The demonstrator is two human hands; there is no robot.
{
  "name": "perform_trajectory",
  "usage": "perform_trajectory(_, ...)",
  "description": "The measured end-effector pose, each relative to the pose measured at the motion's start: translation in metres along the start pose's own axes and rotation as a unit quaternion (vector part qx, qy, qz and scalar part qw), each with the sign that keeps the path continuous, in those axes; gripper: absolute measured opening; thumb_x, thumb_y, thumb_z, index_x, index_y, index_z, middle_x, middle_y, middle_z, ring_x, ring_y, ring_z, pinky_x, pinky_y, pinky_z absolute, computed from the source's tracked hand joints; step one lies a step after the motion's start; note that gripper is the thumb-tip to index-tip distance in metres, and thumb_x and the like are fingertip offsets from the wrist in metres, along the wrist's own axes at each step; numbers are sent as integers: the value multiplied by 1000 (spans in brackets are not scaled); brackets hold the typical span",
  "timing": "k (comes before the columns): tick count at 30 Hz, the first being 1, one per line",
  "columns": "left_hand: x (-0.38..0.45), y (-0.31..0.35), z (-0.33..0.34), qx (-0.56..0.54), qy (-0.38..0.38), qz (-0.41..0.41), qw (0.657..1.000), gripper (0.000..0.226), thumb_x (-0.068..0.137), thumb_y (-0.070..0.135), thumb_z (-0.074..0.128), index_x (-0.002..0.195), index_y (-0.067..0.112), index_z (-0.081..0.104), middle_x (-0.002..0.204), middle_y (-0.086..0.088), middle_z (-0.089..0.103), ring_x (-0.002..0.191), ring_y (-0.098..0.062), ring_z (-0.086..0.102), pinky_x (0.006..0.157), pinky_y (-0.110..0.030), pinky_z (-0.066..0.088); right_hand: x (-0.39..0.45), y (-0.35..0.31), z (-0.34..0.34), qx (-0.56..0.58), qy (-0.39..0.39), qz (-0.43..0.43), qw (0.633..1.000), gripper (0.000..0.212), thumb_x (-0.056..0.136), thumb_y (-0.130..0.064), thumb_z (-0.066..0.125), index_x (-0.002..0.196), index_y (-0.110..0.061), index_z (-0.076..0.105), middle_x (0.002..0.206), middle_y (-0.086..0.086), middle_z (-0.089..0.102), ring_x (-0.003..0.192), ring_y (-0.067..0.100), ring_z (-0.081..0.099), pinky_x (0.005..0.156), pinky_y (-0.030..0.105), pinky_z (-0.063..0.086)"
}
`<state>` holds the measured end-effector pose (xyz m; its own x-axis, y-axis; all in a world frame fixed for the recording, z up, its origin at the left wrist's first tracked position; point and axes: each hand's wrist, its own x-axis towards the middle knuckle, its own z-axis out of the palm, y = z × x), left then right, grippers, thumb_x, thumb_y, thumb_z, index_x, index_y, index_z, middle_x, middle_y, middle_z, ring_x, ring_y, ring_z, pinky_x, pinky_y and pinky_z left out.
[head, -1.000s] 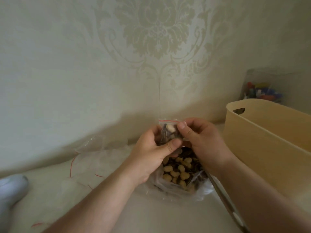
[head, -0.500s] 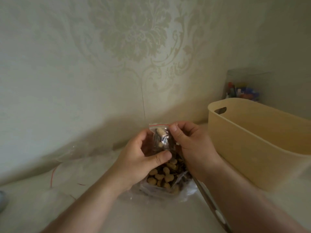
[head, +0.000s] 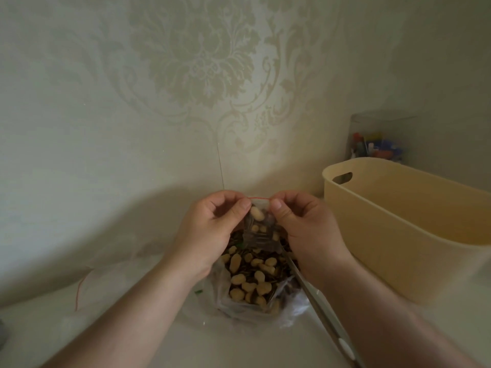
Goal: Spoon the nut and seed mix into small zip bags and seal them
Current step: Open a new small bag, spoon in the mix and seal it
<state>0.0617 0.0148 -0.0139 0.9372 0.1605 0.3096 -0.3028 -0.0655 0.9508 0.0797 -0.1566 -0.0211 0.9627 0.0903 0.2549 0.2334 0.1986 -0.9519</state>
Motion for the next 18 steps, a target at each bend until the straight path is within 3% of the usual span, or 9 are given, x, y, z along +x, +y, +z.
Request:
perform_trajectory(5,-6,-15,0,7,44,13,999,10,99,19,68,97,14,76,86,1,77,81,-11,72,74,-25,56,3,7,-1,-61,-16,24,998,8,99,-15,69,98,-17,77,91,4,80,89,23,77,77,32,63)
perform_trajectory(8,-12,-19,-7,94,59,58,992,16,96,35,68,99,22,78,90,7,79,84,-8,75,75,-26,59,2,8,-1,-69,-21,28,997,7,99,-16,70,98,-16,77,92,6,80,89,26,77,79,38,65)
perform_trajectory(11,-18,-18,-18,193,69,111,973,20,88,46,70,100,32,78,91,20,78,86,0,74,76,-17,57,1,7,-1,-53,-17,34,998,7,98,-18,71,98,-14,76,90,9,79,88,31,77,78,44,65)
perform_trajectory(18,-18,-18,-21,145,60,78,985,11,96,23,75,105,24,80,92,18,79,88,0,74,76,-11,54,-1,9,1,-22,-16,60,998,14,100,-21,69,98,-10,76,94,15,79,89,37,77,82,56,64)
